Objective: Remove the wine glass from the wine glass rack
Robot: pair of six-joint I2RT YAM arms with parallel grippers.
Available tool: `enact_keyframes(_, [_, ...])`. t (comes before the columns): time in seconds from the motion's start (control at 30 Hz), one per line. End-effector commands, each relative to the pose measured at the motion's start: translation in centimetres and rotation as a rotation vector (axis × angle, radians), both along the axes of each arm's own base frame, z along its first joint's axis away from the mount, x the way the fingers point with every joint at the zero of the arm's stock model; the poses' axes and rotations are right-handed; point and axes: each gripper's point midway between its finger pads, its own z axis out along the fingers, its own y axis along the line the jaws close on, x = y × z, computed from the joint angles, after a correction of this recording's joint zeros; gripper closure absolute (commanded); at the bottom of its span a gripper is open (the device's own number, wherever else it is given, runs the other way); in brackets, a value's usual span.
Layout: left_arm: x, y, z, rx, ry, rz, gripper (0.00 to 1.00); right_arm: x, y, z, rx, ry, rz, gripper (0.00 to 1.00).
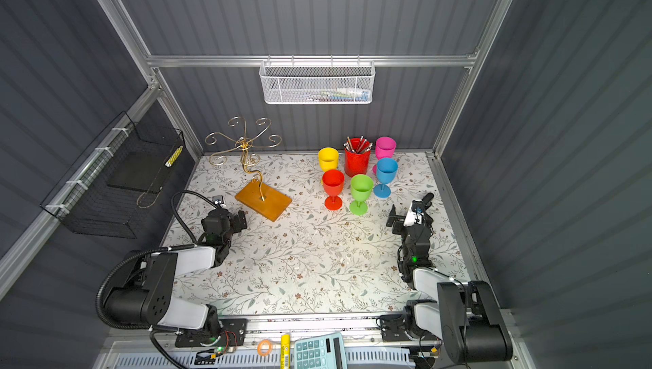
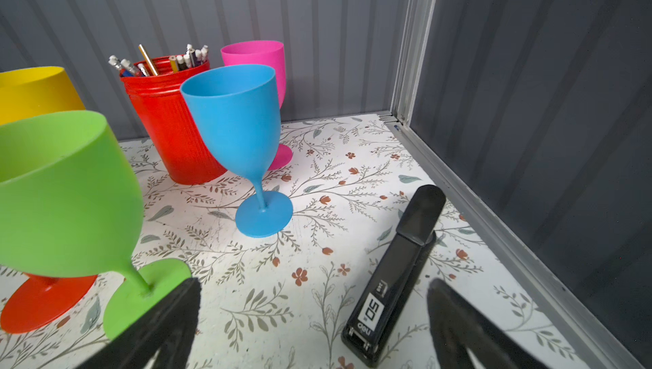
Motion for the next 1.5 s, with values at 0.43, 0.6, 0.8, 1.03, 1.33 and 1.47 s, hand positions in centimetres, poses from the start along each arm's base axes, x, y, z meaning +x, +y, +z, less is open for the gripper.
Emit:
enact_keyframes(0.43, [3.4,-1.3,-1.3,0.037,-0.084,-0.115,0.0,1.6,-1.4,-1.2,0.029,-0.049,-0.016,0.01])
enact_keyframes(0.6, [3.8,-1.5,-1.6,0.014,-0.051,-0.144,0.0,4.4,-0.4,-2.5,0.041,0.105,0.065,0.01])
enact_keyframes(0.8, [3.8,-1.4,-1.6,0.012,-0.05,-0.143,0.0,4.5,-0.5,-2.6,0.058,0.126,0.075,0.01])
enact_keyframes(1.03, [3.7,-1.4,-1.7,0.013,-0.05,-0.141,0.0,4.5,-0.4,-2.4,0.055,0.112,0.077,0.01])
enact_keyframes(1.33, [3.7,-1.4,-1.7,0.013,-0.05,-0.142,0.0,4.5,-0.4,-2.5,0.055,0.114,0.079,0.01])
enact_keyframes(1.47, [3.7,-1.4,-1.6,0.013,-0.051,-0.142,0.0,4.6,-0.4,-2.6,0.056,0.119,0.079,0.01])
